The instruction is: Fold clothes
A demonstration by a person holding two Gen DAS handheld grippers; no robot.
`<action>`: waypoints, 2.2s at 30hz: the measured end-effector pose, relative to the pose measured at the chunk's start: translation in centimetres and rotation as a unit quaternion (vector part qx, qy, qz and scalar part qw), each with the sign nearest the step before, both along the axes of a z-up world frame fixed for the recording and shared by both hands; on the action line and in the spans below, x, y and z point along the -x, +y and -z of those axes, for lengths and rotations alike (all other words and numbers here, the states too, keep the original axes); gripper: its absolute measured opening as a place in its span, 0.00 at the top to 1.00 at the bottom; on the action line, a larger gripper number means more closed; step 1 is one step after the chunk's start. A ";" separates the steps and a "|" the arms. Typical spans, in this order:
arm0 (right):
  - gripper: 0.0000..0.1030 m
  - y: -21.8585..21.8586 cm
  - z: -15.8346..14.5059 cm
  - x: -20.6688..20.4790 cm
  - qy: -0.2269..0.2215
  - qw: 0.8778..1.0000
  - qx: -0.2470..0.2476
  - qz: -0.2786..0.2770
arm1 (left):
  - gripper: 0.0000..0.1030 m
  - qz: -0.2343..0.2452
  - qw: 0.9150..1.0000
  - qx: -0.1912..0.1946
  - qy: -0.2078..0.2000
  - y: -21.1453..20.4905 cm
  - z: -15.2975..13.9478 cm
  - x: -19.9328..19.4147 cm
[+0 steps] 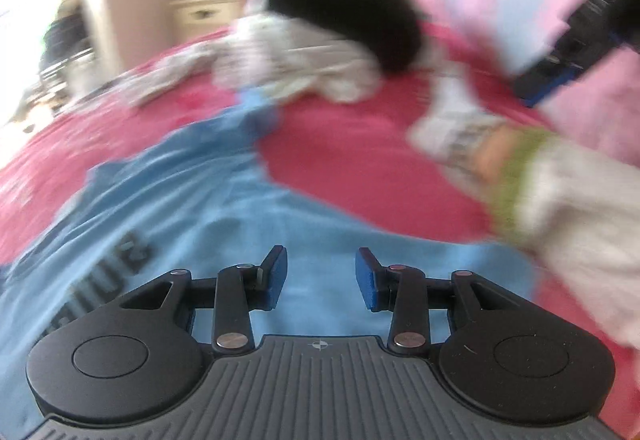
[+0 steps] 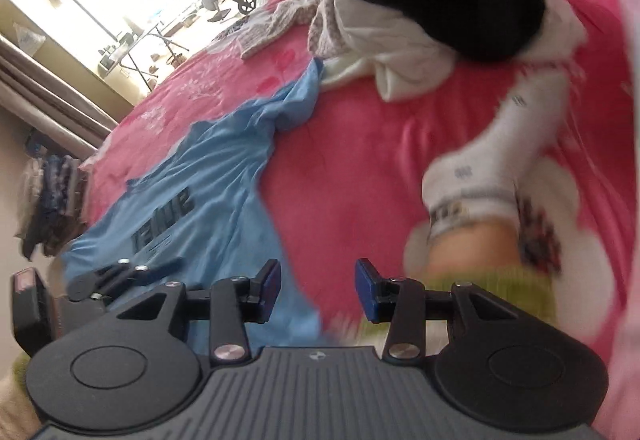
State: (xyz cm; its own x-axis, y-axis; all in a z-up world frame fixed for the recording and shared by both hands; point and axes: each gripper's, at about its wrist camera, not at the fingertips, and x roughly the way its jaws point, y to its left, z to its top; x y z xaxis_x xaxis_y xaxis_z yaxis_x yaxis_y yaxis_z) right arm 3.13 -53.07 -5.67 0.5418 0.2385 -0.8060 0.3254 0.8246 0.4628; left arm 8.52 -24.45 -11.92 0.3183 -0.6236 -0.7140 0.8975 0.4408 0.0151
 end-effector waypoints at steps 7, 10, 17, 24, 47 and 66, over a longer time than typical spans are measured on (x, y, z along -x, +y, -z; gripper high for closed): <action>0.62 3.5 -0.7 -0.4 0.011 0.999 -0.024 -0.021 | 0.63 0.097 0.994 -0.042 -0.019 -1.8 1.4 9.0; 0.62 4.4 2.4 -1.4 0.031 0.999 -0.015 -0.025 | 0.63 0.108 0.991 -0.071 -0.037 -2.1 3.5 11.1; 0.61 3.6 9.9 -1.0 0.048 0.998 0.016 -0.028 | 0.63 0.077 0.993 -0.076 -0.049 -3.7 4.8 9.9; 0.65 2.9 12.9 0.6 0.043 0.996 0.034 -0.070 | 0.64 0.058 0.996 -0.066 0.000 -4.8 6.3 8.4; 0.99 4.7 11.6 -1.7 0.008 0.990 -0.141 -0.028 | 0.62 -0.022 0.994 0.018 0.107 -2.9 4.1 6.3; 0.96 4.7 12.0 -1.0 -0.025 0.990 -0.133 -0.041 | 0.76 -0.086 0.978 0.054 0.181 -1.4 5.1 3.4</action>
